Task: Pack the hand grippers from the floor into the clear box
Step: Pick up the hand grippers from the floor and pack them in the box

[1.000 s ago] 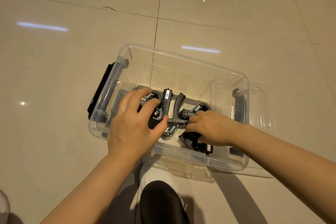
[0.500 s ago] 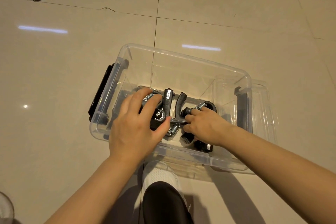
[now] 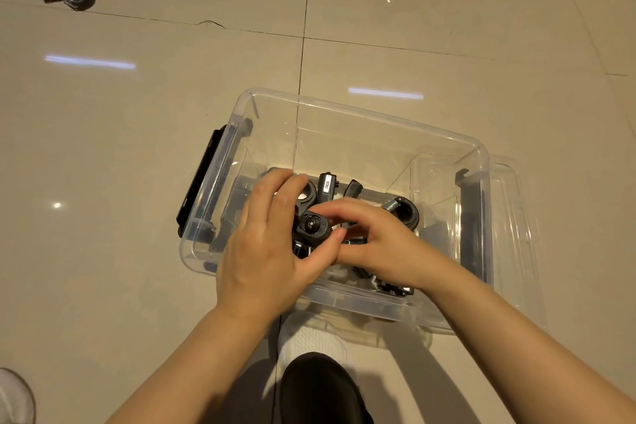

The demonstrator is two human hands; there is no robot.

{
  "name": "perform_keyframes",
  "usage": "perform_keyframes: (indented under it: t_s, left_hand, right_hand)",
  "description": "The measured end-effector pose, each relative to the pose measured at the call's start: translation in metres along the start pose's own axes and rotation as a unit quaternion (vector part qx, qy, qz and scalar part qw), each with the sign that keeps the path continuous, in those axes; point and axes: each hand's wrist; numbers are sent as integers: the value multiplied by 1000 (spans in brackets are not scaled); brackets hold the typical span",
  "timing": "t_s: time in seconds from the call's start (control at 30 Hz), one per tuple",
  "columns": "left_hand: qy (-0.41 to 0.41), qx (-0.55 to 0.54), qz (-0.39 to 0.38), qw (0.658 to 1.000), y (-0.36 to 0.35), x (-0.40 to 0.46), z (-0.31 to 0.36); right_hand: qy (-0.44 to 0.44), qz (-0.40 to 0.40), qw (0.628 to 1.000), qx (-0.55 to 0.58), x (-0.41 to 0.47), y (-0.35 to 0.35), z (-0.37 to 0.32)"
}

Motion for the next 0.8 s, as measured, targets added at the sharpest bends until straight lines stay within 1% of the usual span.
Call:
perform_keyframes:
  t_s: [0.07, 0.2, 0.3, 0.43, 0.53, 0.63, 0.73, 0.8]
  left_hand:
    - [4, -3, 0, 1000, 1, 0, 1]
    - [20, 69, 14, 997, 3, 0, 0]
    - [19, 110, 19, 994, 1, 0, -1]
    - [17, 137, 19, 990, 1, 0, 1]
    - [19, 144, 15, 989, 1, 1, 1]
    - [19, 145, 13, 989, 0, 1, 2]
    - [23, 143, 13, 989, 0, 1, 2]
    - [27, 148, 14, 989, 0, 1, 3]
  right_hand:
    - [-3, 24, 999, 29, 2, -3, 2]
    - [-6, 78, 995, 61, 1, 1, 2]
    - [-24, 129, 990, 44, 0, 14, -2]
    - [-86, 187, 978, 22, -2, 35, -8]
    - [-160, 224, 960, -46, 6, 35, -9]
    - [-229, 224, 942, -96, 26, 26, -3]
    - [-279, 227, 920, -155, 47, 16, 5]
    - [-292, 222, 902, -229, 57, 9, 7]
Point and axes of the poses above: each hand's wrist, its own x-axis towards the middle knuckle, its own y-axis out of the back of the hand, z = x × y, and after that the axes turned 8 degrees about -z, right-handed
